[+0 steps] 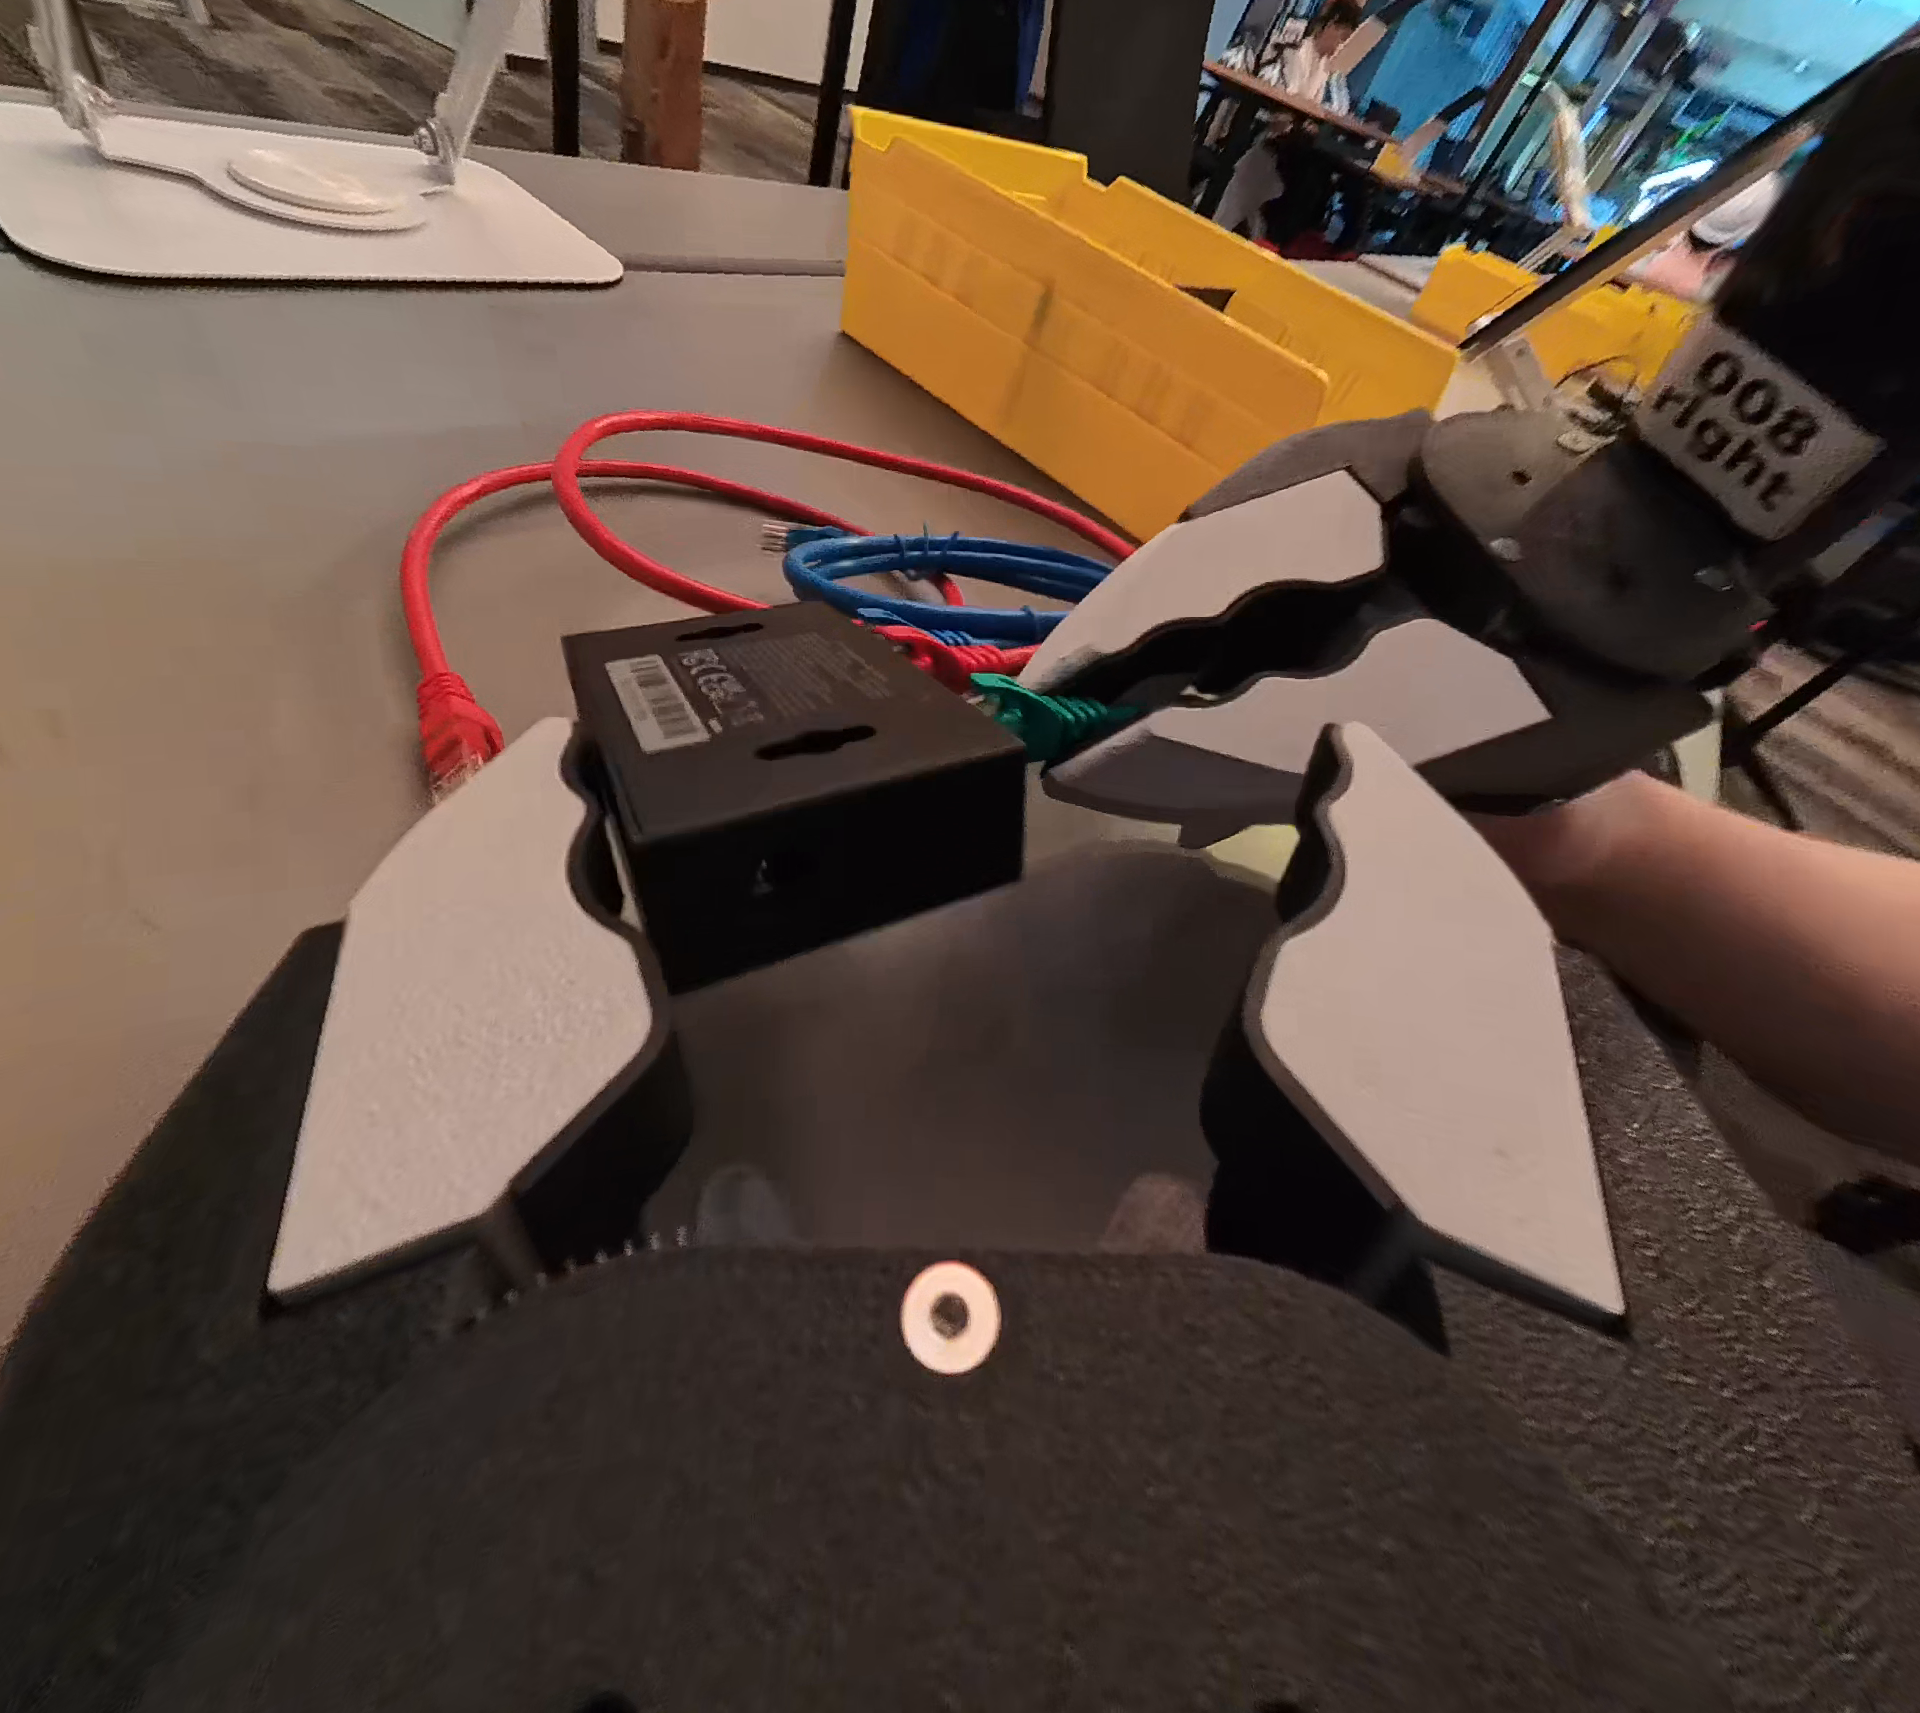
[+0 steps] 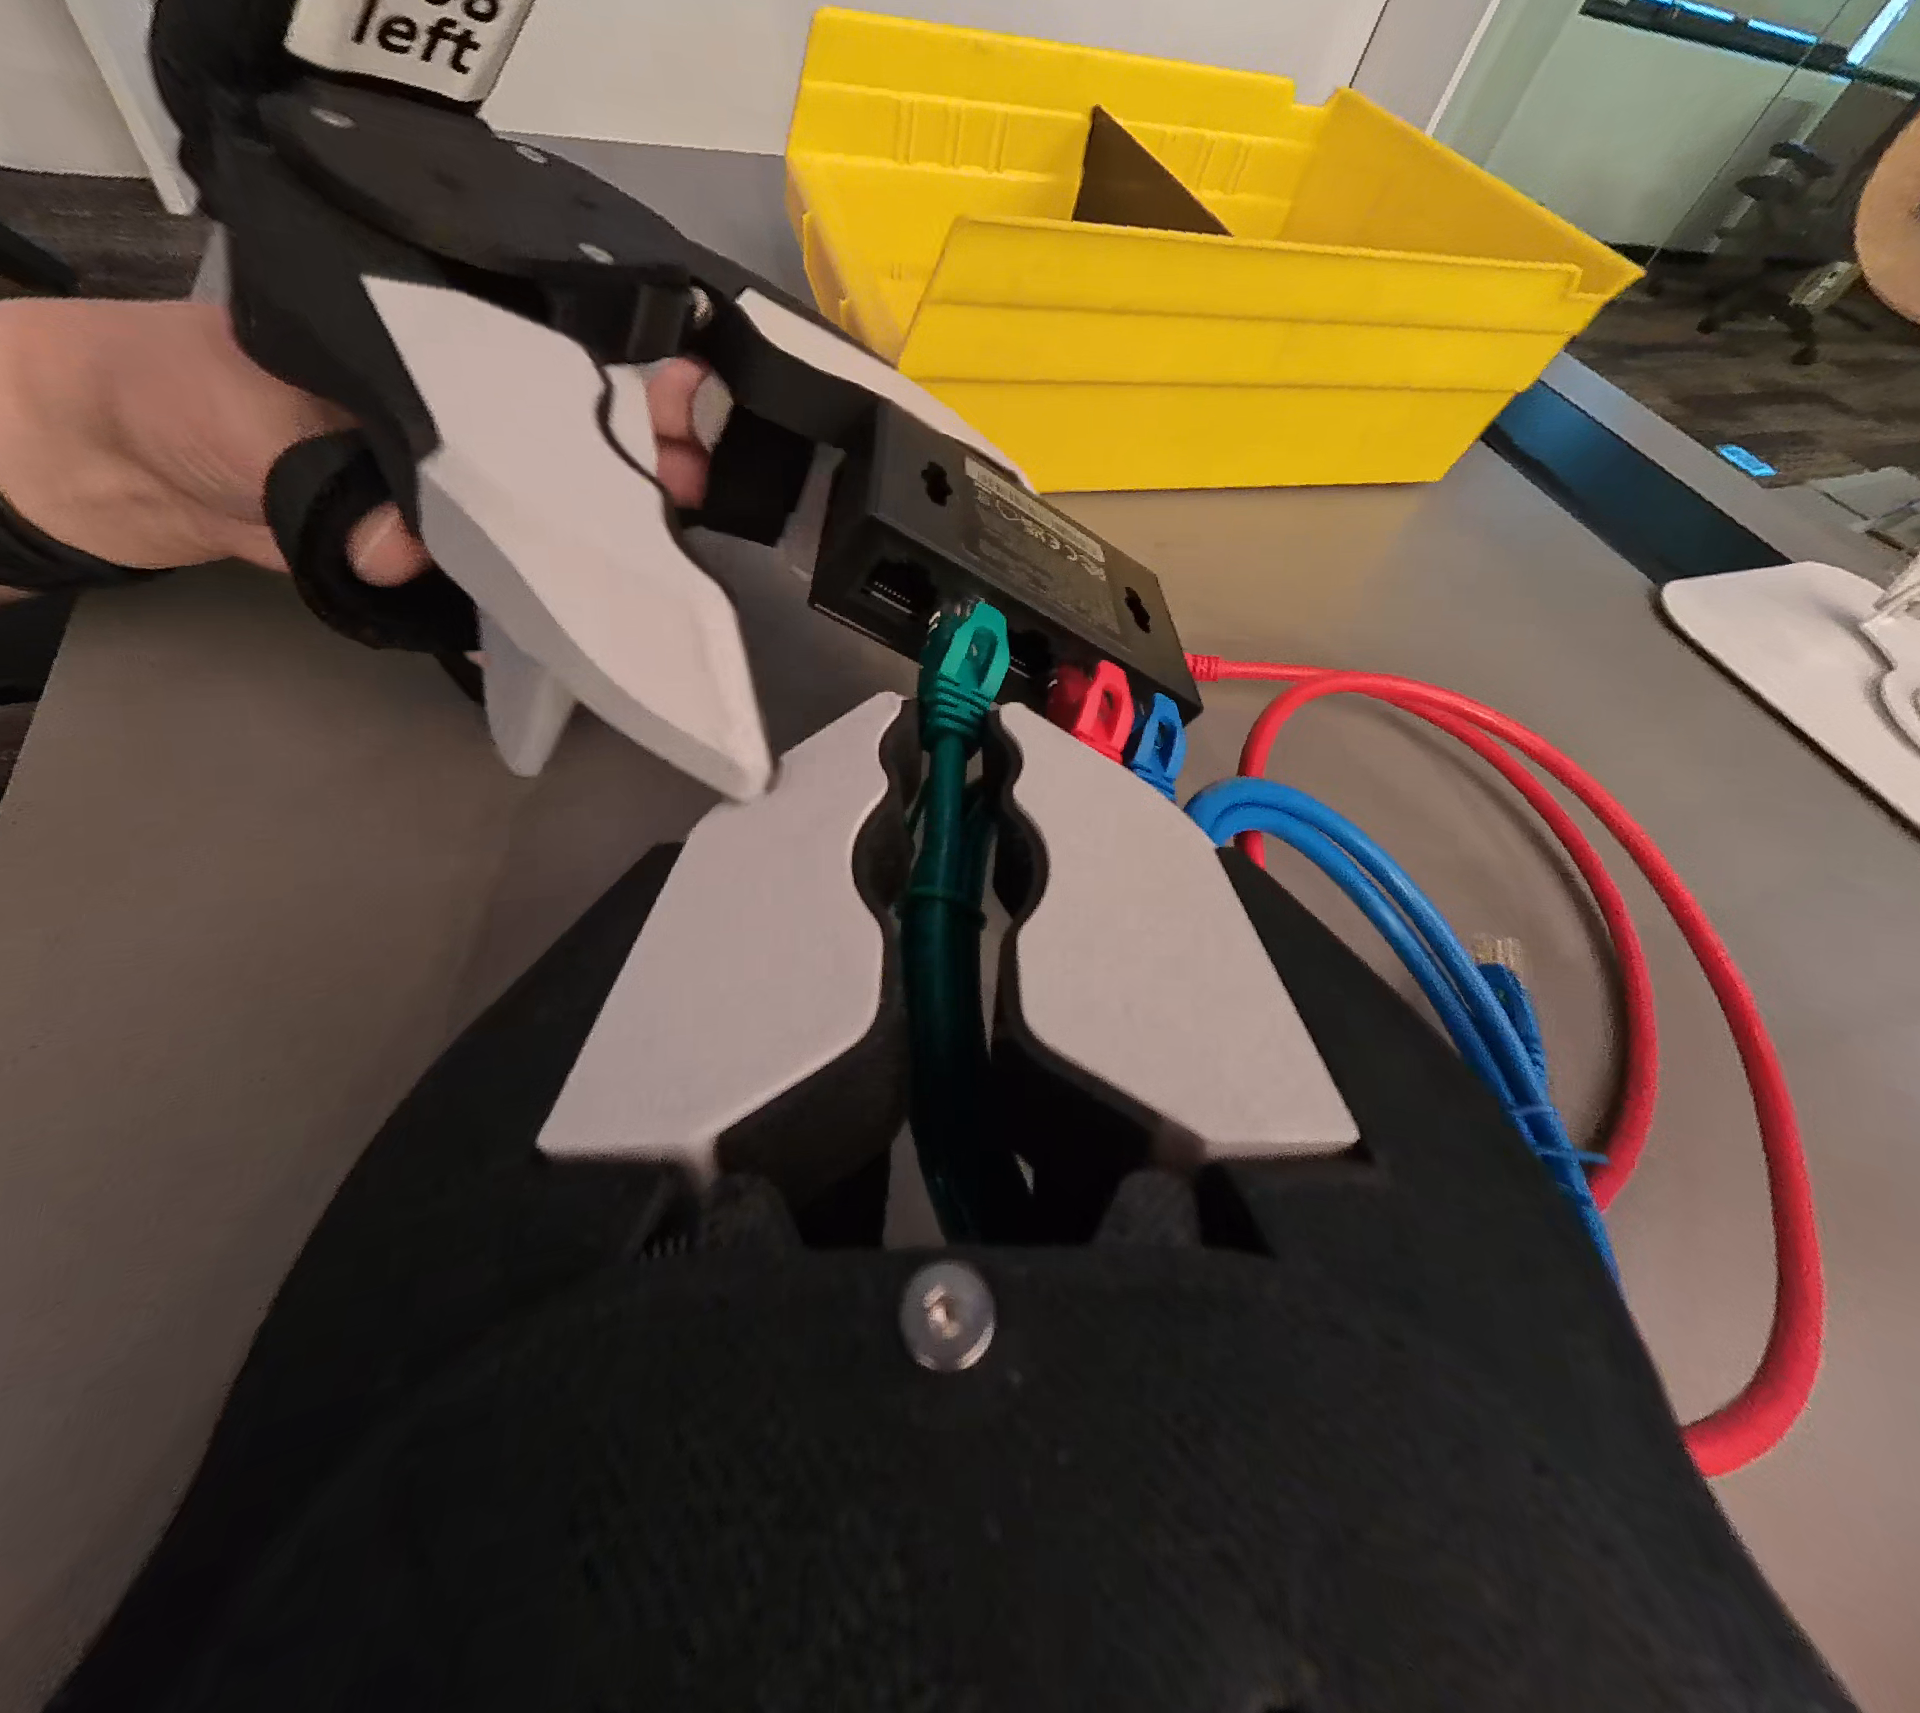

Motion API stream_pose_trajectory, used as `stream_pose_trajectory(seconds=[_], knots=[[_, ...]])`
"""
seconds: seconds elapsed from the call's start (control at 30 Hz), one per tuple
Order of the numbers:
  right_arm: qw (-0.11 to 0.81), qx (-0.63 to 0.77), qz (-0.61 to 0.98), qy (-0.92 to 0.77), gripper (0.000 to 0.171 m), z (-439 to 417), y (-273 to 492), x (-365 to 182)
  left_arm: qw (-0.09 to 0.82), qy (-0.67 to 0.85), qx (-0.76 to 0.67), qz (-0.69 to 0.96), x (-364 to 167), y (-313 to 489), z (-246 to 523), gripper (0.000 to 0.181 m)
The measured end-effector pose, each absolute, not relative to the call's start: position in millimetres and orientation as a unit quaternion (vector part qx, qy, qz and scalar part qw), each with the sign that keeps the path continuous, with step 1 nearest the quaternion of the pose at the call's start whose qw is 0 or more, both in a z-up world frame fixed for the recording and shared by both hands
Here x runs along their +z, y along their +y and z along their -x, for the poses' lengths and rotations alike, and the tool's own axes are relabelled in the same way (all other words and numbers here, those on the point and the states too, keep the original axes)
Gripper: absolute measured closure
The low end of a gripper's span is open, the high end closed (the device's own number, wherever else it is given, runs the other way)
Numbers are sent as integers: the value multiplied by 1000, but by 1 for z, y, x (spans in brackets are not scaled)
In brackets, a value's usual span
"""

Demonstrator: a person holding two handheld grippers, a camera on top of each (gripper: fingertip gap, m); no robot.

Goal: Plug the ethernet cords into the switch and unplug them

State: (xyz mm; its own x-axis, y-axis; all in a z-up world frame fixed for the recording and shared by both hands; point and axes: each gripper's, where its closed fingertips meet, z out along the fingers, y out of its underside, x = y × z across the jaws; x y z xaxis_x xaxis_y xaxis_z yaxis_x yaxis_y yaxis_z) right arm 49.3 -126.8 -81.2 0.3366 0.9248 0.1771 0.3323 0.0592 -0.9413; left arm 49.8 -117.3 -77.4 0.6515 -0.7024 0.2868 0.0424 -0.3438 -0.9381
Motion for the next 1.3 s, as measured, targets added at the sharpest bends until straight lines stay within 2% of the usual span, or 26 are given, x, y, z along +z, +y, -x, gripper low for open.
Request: stream_pose_trajectory(seconds=[0.23, 0.63, 0.8, 1.0, 1.13, 1.3], knots=[[538, 244, 605, -534, 159, -47, -132, -82, 520, 233, -363, 737, -78, -121, -57, 41], [569, 274, 575, -520, 160, -52, -142, -51, 625, 225, -342, 665, -40, -129, -60, 49], [576, 284, 574, -509, 157, -51, -143, -45, 639, 233, -342, 648, -35, -134, -65, 46], [567, 290, 574, -515, 157, -50, -145, -47, 649, 215, -363, 633, -27, -136, -61, 52], [573, 288, 565, -519, 157, -51, -147, -44, 663, 237, -328, 630, -30, -137, -63, 53], [552, 298, 580, -520, 157, -49, -144, -53, 645, 235, -331, 648, -39, -134, -61, 52]])
